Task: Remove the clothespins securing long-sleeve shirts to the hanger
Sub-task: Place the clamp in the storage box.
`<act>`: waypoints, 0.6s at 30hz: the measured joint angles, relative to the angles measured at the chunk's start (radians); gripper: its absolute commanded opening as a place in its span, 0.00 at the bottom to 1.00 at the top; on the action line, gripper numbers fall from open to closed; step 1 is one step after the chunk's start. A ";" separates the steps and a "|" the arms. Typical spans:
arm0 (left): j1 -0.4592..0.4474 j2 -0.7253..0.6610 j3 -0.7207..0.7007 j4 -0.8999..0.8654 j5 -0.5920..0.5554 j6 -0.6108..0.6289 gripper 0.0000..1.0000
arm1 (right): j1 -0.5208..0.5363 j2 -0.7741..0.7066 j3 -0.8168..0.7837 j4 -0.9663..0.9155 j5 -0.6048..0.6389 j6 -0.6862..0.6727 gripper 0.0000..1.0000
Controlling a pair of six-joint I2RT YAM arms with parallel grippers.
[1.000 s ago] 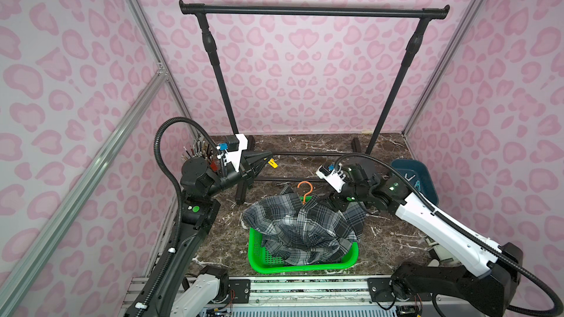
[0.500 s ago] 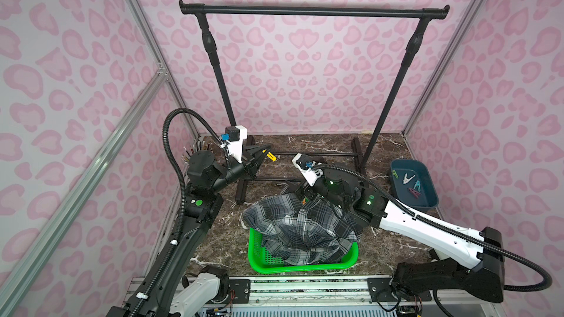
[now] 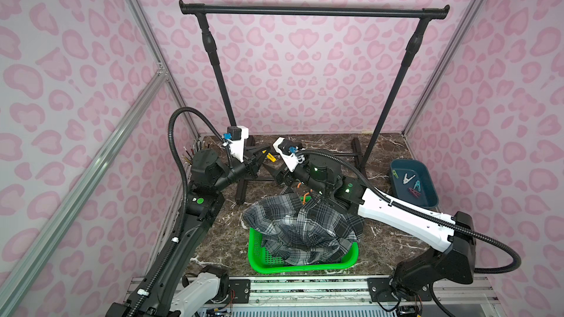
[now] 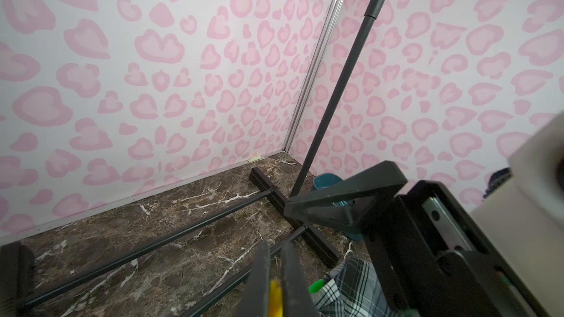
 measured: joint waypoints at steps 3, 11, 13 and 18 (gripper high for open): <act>0.000 0.000 0.002 -0.005 0.000 0.000 0.03 | 0.002 0.024 0.018 -0.003 -0.012 0.001 0.69; 0.000 0.007 0.002 -0.017 0.001 0.000 0.03 | 0.002 0.064 0.051 -0.019 -0.030 0.000 0.44; -0.001 0.011 0.002 -0.017 0.004 0.000 0.03 | 0.002 0.069 0.056 -0.026 -0.031 0.000 0.42; -0.001 0.018 0.003 -0.020 0.013 0.000 0.03 | 0.002 0.079 0.057 -0.027 -0.032 0.001 0.23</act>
